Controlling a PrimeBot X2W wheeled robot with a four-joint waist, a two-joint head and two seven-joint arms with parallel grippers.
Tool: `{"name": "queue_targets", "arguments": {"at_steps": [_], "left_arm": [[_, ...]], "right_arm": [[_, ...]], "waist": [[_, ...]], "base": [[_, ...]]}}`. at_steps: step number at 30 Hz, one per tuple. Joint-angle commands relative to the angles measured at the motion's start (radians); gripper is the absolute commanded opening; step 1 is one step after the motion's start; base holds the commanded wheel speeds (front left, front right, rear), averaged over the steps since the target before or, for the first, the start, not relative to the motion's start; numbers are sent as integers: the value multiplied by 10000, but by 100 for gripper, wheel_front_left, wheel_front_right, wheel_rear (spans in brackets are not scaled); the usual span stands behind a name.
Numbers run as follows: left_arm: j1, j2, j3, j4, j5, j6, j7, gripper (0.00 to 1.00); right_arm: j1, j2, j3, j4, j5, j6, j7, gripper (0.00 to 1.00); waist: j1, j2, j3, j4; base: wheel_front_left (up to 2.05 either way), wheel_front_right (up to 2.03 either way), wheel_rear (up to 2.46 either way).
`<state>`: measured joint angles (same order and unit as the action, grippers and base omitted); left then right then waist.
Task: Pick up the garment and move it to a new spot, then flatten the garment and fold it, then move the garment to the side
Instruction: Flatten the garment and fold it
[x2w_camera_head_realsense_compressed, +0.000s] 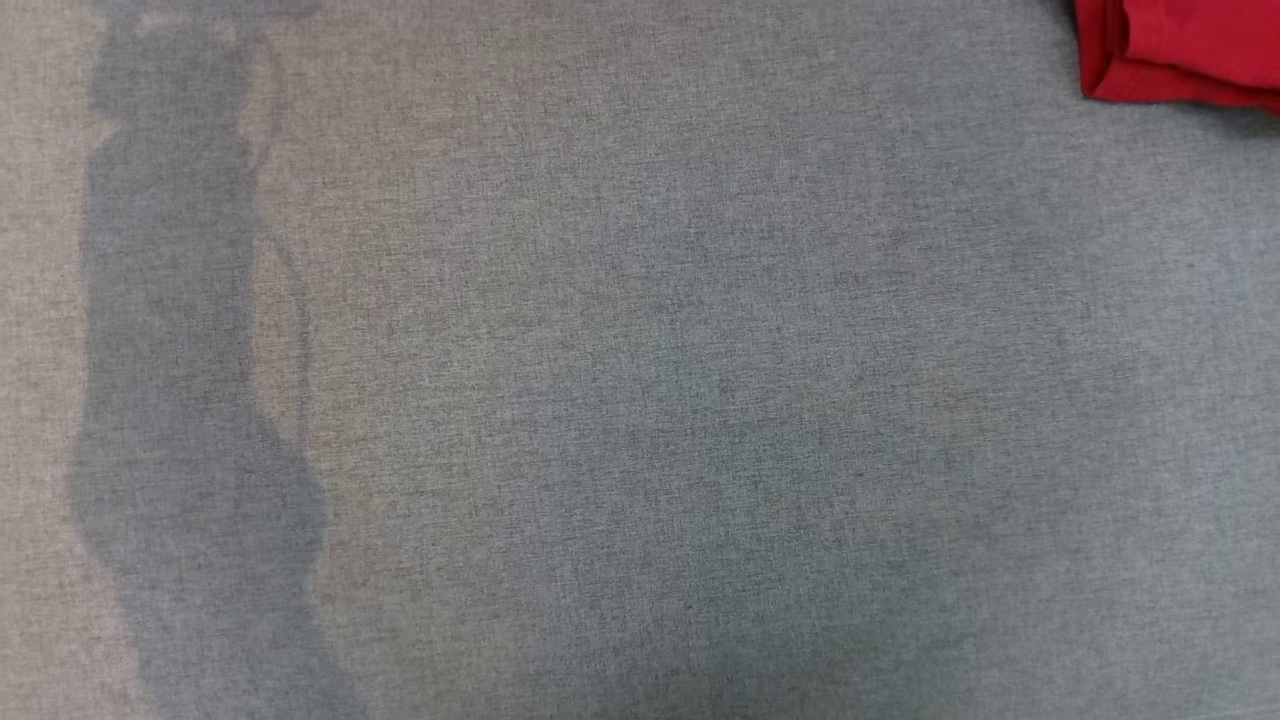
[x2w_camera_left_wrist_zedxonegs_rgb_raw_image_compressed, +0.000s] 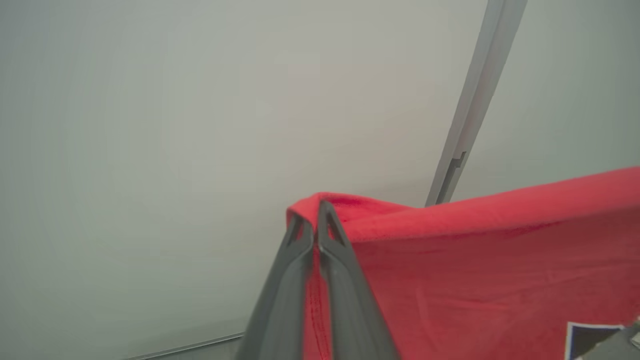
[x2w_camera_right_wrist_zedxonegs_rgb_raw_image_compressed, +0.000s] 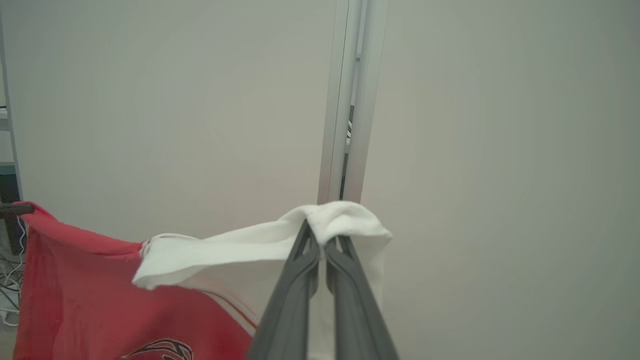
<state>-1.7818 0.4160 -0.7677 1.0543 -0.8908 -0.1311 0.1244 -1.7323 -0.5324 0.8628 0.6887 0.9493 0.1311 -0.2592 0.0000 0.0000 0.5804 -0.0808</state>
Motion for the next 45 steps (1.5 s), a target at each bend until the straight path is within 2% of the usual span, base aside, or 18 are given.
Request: {"name": "queue_targets", "arguments": {"at_steps": [1, 5, 11, 16, 23, 29, 34, 45], "left_arm": [[211, 61, -82, -9, -168, 9, 164, 0], [710, 95, -281, -420, -775, 8, 900, 0], [2007, 518, -921, -1511, -1592, 8, 2287, 0], [3419, 1292, -1418, -2710, -2246, 8, 3043, 0], [5675, 2377, -1729, -4168, -3137, 8, 3159, 0], [7830, 3330, -2005, -5607, -3866, 122, 3438, 0], [9121, 3974, -2097, -7048, -4408, 567, 3587, 0], [12022, 5730, -2592, -11229, -5234, 2322, 3441, 0]], "right_arm": [[228, -98, 193, -121, 167, -5, -54, 0], [745, -429, 952, -507, 468, -5, -49, 0], [2025, -1088, 1790, -1598, 1169, -4, -49, 0], [3300, -1915, 2621, -3094, 1215, -5, -50, 0], [5489, -2780, 2994, -4651, 1809, -4, -13, 0], [7035, -3567, 3540, -6091, 2884, -4, 759, 0], [8032, -4137, 3713, -7128, 3839, -2, 1329, 0], [10213, -6119, 3955, -9107, 5515, -2, 2396, 0]], "waist": [[0, 0, -23, -17], [0, 0, -197, -33], [0, 0, -720, -26], [0, 0, -1309, -66], [0, 0, -2503, -229], [0, 0, -3528, -384], [0, 0, -3981, -385], [0, 0, -4375, -300]], "base": [[0, 0, 0], [0, 0, 0], [0, 0, 0], [0, 0, 0], [0, 0, 0], [0, 0, 0], [0, 0, 0], [0, 0, 0]]}}
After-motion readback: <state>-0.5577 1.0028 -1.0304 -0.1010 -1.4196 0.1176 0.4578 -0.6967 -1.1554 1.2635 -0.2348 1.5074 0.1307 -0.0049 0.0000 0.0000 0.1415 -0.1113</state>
